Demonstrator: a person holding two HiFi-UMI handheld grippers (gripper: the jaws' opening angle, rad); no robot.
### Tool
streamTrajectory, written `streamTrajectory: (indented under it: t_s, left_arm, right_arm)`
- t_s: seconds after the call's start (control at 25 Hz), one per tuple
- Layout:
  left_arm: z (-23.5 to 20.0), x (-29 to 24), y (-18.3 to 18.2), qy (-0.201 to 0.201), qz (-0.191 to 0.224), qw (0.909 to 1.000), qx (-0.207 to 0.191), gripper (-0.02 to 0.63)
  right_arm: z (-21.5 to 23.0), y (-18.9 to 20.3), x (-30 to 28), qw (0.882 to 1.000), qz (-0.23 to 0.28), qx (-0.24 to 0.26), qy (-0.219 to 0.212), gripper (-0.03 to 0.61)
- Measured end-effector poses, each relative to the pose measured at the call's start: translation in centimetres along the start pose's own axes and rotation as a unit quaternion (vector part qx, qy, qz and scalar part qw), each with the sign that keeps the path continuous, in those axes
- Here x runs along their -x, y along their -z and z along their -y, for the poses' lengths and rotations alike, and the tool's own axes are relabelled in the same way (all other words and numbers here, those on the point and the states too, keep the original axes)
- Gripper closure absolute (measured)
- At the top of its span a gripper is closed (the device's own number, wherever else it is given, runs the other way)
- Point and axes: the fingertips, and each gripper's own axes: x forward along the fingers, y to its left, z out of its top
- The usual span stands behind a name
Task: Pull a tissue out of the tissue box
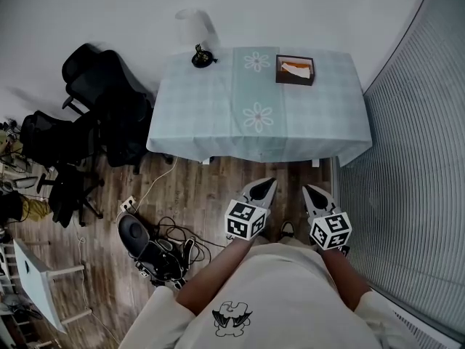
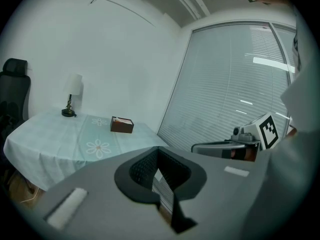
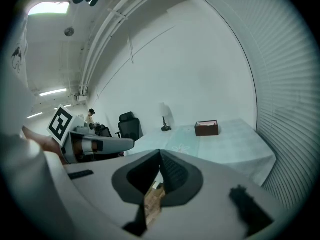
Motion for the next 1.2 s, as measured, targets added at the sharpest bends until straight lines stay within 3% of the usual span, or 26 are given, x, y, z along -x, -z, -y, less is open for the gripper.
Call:
streamTrajectory:
  t_s: [0.32,0.68,0.88,1.2]
  left_arm:
    - [-2.7,0.5,-0.3,0.02,0.003,0.9998,-0.003,0.607]
    - [-5.1,-2.0,-1.4,0.038,-0.003,0.9992,0.011,0.607]
    - [-7.7,-6.7,-3.5,0.029,-0.009,0.9995,0.007,0.607]
    - [-11.6,-19.2,-9.5,-0.008,-0.013,0.9999,0.006,0.607]
  right_arm:
    - [-1.1,0.1,-2.5,0.999,-0.017,0.018,0.019,0.566]
    - [1.0,-2.0,-5.6,0.999,-0.014,0.014,0.043,0.566]
    - [5.6,-3.5,-9.4,0.999,-0.012,0.007,0.039,0.566]
    - [17.3,-8.4,-17.0,1.0,-0.02,0.001,0.017,0.566]
